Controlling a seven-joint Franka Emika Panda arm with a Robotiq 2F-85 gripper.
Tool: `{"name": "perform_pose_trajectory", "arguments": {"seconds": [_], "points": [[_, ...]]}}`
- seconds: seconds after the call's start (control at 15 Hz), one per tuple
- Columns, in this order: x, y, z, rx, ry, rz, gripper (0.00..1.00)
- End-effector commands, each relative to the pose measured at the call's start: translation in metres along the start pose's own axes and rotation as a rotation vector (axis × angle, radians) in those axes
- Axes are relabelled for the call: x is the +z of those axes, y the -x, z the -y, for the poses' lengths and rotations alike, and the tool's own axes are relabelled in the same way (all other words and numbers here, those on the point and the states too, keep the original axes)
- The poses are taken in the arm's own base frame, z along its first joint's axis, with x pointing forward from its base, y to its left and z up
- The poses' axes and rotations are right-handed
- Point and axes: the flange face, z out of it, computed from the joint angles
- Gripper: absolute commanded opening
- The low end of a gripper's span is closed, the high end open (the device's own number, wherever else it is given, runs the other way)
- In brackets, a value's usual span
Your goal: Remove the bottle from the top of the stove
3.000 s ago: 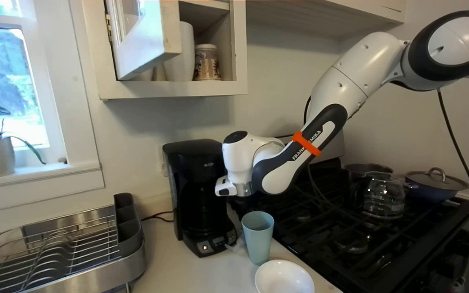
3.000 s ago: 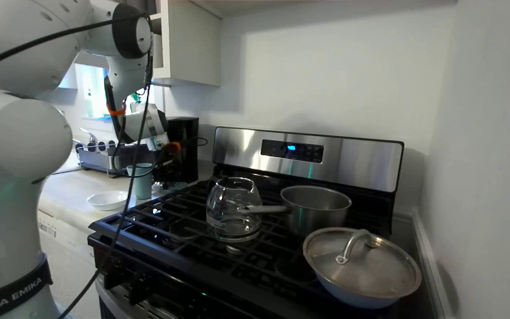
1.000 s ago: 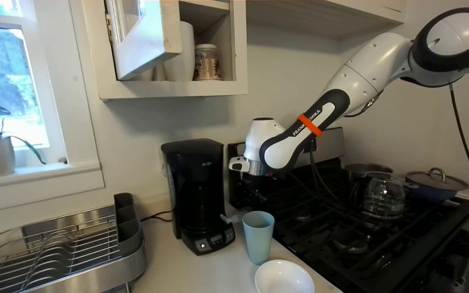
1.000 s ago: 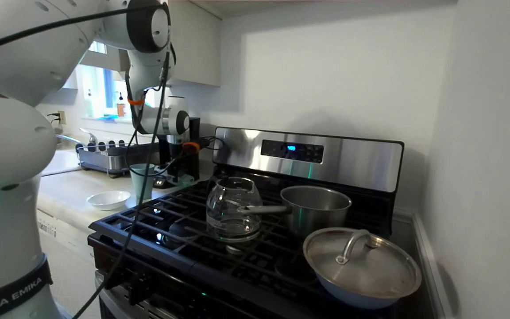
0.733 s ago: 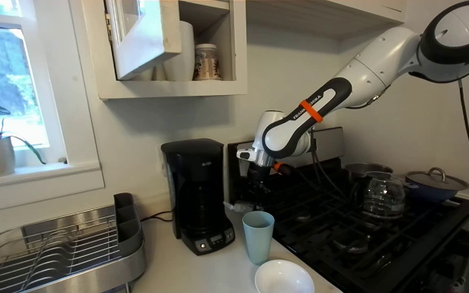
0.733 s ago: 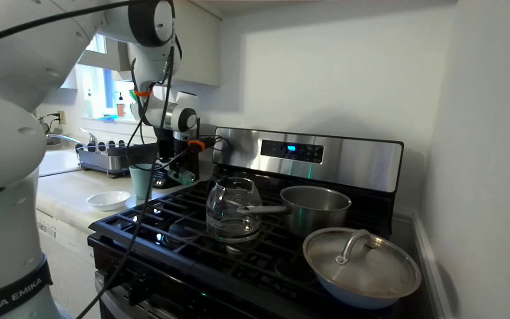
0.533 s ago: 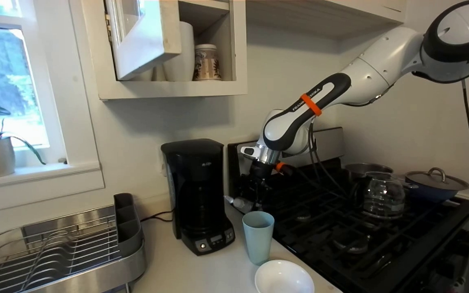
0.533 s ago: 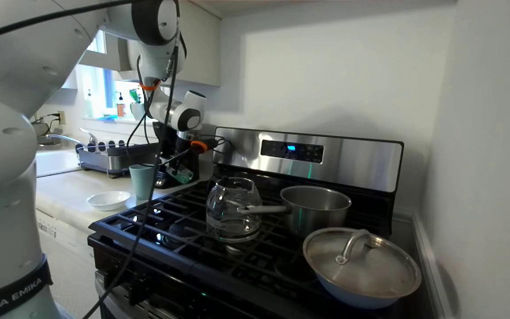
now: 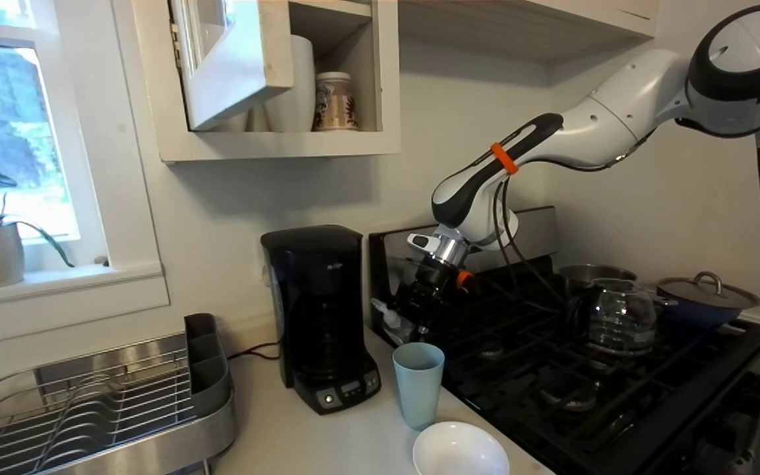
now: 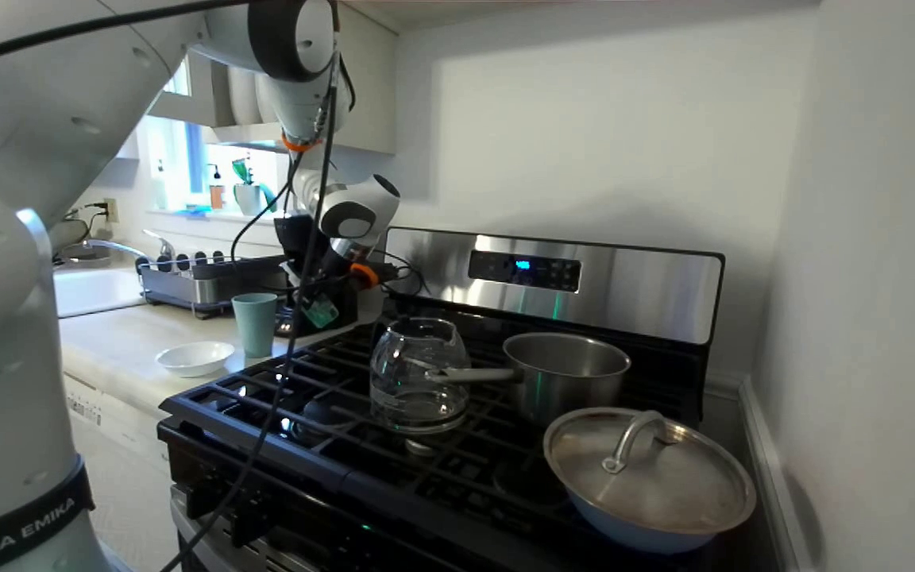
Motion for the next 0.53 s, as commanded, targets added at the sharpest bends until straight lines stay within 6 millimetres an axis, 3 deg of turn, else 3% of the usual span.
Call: {"name": "perform_pose_trajectory", "arguments": {"seconds": [0.0,0.47], "points": [[0.004,0.012,0.001,0.022,-0.035,-0.107,0.40],[0.028,0.035,0.006,0.097,-0.062,-0.213,0.40]]}}
